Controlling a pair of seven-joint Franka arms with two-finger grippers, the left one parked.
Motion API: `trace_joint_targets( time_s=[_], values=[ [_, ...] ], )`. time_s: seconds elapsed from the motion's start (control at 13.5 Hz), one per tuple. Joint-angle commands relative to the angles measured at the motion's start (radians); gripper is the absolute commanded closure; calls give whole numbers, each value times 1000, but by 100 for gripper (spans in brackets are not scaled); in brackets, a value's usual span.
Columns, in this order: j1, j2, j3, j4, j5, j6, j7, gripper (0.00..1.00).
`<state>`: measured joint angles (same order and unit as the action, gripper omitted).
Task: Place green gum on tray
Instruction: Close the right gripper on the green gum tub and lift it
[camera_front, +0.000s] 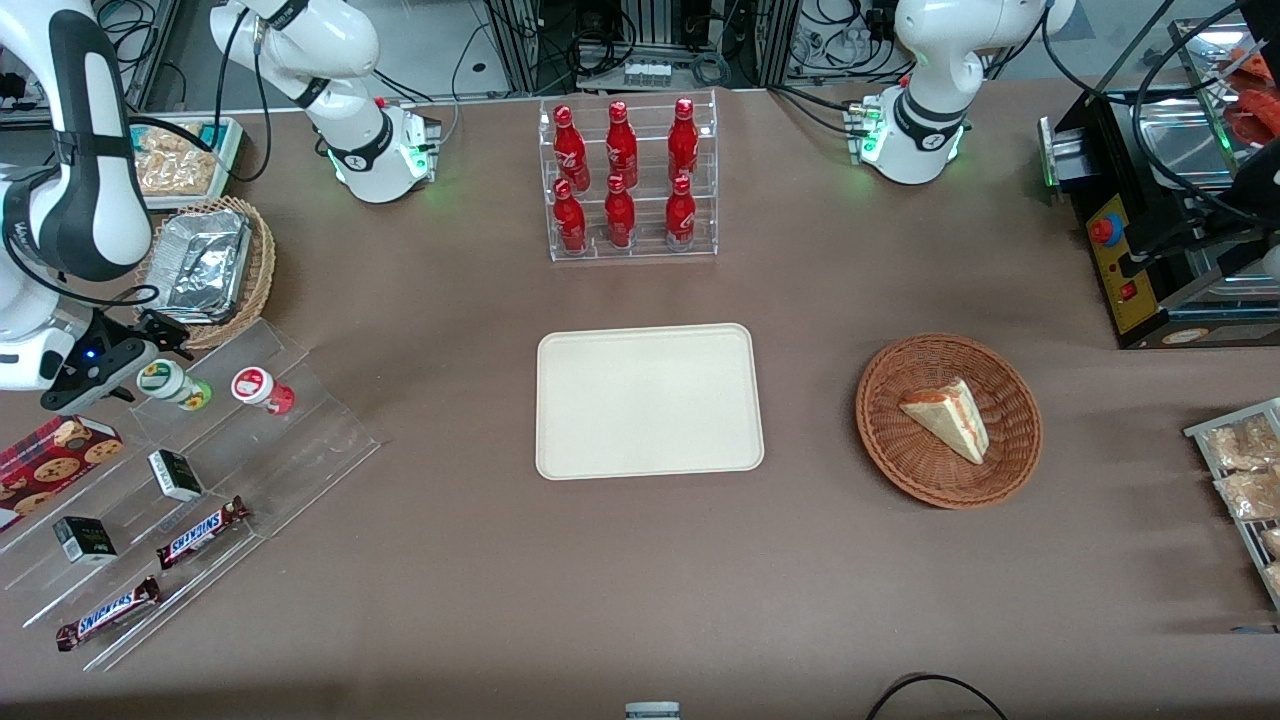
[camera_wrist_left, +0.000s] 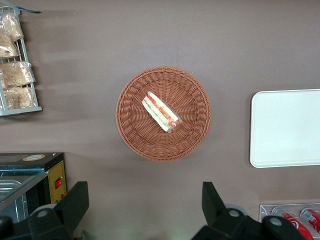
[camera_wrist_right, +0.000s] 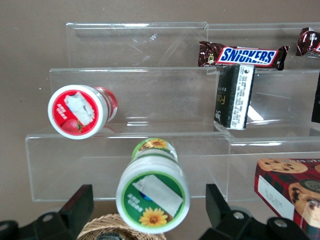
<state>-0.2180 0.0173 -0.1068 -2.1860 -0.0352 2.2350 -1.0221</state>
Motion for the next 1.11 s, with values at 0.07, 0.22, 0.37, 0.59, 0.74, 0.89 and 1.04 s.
trace_joint_targets(
  time_s=[0.07, 0.22, 0.37, 0.59, 0.74, 0.89, 1.04],
  values=[
    [-12, 1, 4, -28, 5, 51, -35, 50],
    [-11, 0, 4, -28, 5, 49, -36, 88],
    [-11, -3, 4, -28, 5, 45, -35, 100],
    [-6, -8, 6, -21, 6, 31, -18, 100],
    [0, -8, 10, 12, 6, -10, -4, 100],
    [17, -5, 18, 76, 6, -84, 31, 100],
    [38, 6, 18, 155, 6, -176, 53, 100]
  ],
)
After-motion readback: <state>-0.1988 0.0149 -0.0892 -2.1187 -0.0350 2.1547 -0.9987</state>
